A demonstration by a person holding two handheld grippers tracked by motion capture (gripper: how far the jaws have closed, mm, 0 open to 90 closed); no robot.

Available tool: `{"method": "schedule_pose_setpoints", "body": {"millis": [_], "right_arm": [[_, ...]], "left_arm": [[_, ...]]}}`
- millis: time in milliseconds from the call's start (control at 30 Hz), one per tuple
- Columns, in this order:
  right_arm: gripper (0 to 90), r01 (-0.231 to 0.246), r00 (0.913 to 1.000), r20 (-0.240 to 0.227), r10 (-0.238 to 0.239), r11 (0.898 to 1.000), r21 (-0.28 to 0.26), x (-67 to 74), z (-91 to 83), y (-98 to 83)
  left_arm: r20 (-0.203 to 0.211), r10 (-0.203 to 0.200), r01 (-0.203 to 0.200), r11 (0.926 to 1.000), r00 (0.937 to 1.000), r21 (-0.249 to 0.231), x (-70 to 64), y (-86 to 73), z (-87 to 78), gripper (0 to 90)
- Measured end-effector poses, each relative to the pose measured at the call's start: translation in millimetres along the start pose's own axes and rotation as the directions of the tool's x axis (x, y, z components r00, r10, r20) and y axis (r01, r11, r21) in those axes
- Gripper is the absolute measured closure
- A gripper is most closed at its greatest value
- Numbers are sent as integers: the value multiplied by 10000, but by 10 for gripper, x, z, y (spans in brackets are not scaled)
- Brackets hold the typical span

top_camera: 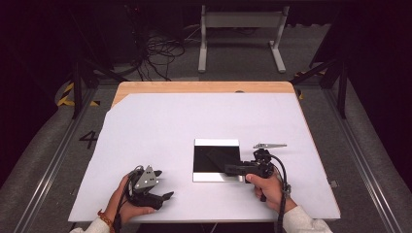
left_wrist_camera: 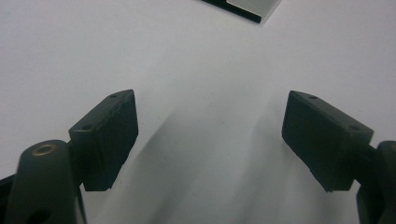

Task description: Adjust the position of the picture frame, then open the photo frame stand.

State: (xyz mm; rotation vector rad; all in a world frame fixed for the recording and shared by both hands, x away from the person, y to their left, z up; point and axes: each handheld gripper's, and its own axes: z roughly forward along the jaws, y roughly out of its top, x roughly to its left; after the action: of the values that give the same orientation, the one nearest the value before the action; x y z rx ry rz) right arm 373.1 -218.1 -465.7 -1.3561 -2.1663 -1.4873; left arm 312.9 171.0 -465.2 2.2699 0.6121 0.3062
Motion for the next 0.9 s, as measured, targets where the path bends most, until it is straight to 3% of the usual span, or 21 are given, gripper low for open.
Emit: {"method": "schedule_pose_setpoints", "body": {"millis": [100,300,467,567,667,900], "right_arm": [[478,55,10000,-35,-55,10000,18,-3,12,10],[482,146,9999,8,-146,9999,-62,1,10,-16],[490,510,9987,94,-508,9985,-212,29,-7,-27],[493,602,9981,135,-599,9979,-254,55,-33,-48],[494,783,9967,241,-775,9964,-337,77,-43,-68],[504,1319,9910,267,-1309,9904,-407,119,-70,-79]], "left_arm": [[372,-120,135,9992,9992,-389,5,26,-12,193],[731,-227,261,9986,9971,-456,11,67,43,188],[972,-430,494,9967,9943,-651,68,200,135,187],[1364,-615,738,9935,9887,-869,103,287,199,178],[1838,-897,1098,9887,9789,-1022,134,372,275,159],[2130,-934,1112,9911,9726,-729,158,561,498,140]]}}
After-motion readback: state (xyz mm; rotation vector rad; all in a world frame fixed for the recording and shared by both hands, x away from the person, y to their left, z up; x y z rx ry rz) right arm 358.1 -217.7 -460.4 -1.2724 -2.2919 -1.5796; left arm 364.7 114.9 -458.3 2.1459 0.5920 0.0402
